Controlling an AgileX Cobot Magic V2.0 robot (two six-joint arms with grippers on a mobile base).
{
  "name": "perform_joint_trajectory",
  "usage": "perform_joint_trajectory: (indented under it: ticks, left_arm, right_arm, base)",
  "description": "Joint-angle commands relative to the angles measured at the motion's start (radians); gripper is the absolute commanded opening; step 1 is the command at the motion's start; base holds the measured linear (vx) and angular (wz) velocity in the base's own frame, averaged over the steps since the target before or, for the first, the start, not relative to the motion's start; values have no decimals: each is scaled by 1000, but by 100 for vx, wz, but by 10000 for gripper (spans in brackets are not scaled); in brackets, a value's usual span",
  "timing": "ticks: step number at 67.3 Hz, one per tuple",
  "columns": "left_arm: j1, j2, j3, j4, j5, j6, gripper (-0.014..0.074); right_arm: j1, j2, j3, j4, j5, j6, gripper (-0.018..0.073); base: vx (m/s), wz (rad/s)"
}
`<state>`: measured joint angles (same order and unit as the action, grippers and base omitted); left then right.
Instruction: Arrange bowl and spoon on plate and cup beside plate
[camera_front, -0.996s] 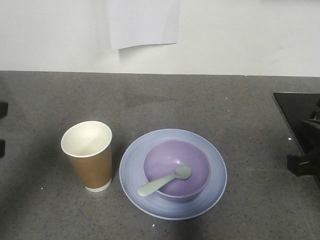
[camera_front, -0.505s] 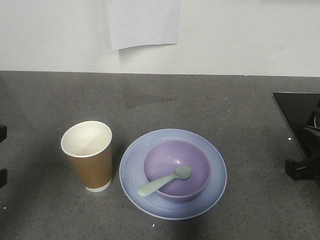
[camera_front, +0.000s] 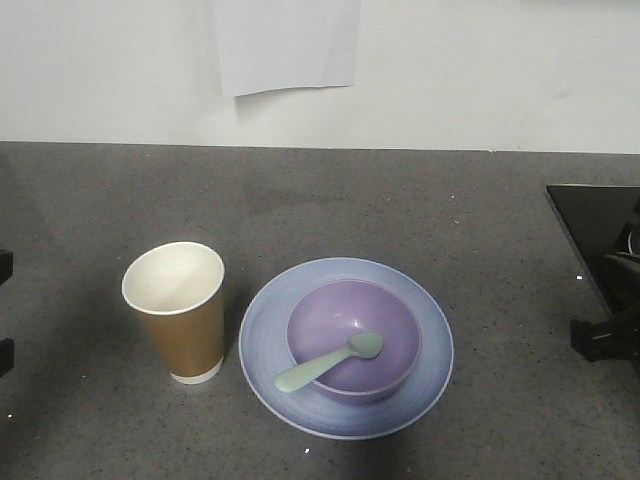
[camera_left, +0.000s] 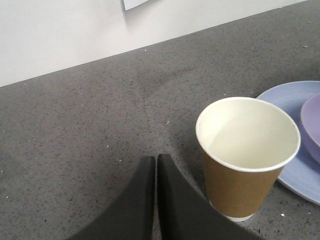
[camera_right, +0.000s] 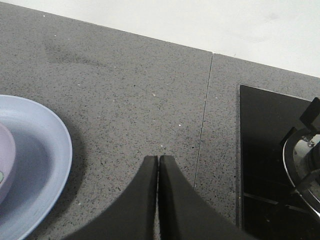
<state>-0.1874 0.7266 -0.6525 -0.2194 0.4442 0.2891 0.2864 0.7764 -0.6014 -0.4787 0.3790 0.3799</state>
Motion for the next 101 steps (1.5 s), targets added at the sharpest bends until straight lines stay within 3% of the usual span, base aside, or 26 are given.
perform_joint_trajectory:
  ticks: [1,13,26,36,55,68,90,97,101]
  left_arm:
    - [-5,-17,28,10,-123,-2,-8]
    - [-7,-115,286,-41,-392,-5,-8]
    - [-3,-297,535,-46,-574,-4,-8]
    - [43,-423,673,-47,-685,-6,-8]
    - [171,-623,672,-38,-475,32,-8]
    - [172,-757,672,-38,-374,32,-8]
    - [172,-729,672,-45,-389,12,-8]
    - [172,-731,672,37,-391,-60,-8]
    - [172,-731,672,122,-391,-148,-8]
  right_arm:
    - [-5,-2,-29,-23,-68,-3,-6]
    - [-5,-2,-29,-23,-68,-3,-6]
    - [-5,-2,-29,-23,-67,-3,-6]
    - [-5,-2,-29,-23,-67,-3,-6]
    - [-5,-2,-29,-24,-68,-3,-6]
    - [-5,-2,-29,-26,-67,-3,-6]
    - [-5,-2,-29,-26,-67,-3,-6]
    - [-5,-2,-29,-26,-67,-3,-6]
    - [-5,-2,-29,-26,-67,-3,-6]
  base:
    - [0,0]
    - [0,0]
    - [0,0]
    - [0,0]
    - [0,0]
    - [0,0]
    - [0,0]
    - [0,0]
    - [0,0]
